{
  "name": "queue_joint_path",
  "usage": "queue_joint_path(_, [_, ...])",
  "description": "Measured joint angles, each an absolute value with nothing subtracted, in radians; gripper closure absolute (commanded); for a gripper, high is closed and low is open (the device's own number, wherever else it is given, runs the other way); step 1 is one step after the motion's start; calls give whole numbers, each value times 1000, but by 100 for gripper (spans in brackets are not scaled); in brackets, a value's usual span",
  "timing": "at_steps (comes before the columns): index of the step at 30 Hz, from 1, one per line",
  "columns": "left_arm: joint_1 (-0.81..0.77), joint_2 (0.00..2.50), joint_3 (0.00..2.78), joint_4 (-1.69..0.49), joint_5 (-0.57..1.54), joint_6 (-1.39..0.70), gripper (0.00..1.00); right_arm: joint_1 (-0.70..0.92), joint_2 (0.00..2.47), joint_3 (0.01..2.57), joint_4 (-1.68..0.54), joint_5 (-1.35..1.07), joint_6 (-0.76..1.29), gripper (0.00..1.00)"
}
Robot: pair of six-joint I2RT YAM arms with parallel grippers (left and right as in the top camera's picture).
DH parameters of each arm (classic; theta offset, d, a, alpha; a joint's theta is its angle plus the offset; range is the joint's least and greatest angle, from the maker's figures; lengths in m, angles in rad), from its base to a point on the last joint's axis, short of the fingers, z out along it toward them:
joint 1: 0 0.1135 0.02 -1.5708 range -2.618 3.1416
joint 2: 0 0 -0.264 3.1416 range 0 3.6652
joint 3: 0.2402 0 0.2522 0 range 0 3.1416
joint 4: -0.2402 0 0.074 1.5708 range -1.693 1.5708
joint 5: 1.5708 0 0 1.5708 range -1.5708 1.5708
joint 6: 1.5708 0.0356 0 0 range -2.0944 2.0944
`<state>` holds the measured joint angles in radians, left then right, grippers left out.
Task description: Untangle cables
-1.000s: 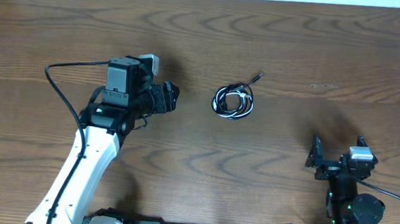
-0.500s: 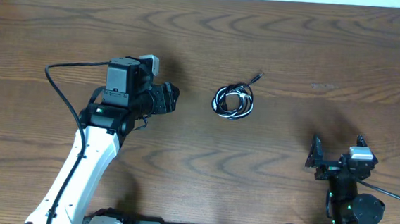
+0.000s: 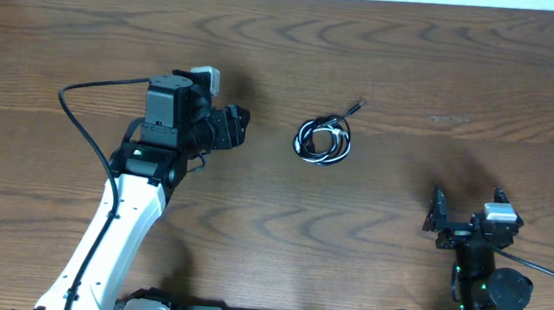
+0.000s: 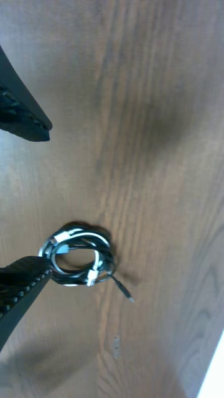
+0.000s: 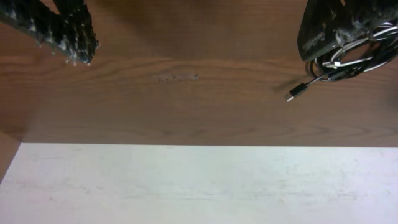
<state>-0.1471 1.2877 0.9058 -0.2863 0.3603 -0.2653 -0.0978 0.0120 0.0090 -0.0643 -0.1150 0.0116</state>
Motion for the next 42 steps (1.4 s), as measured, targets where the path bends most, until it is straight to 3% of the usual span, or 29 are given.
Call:
queue_joint_path(14, [-149, 1403, 1062, -374, 442, -242, 39, -98, 12, 9, -64, -115, 12, 1])
queue_joint_path(24, [-252, 1580, 1062, -270, 516, -244, 43, -98, 12, 9, -64, -115, 12, 1])
queue_joint_path(35, [-344, 1692, 1062, -165, 456, -475, 46, -98, 12, 9, -64, -115, 12, 1])
queue_joint_path(42, [-421, 1736, 1062, -168, 376, -679, 57, -98, 12, 9, -64, -116, 12, 1])
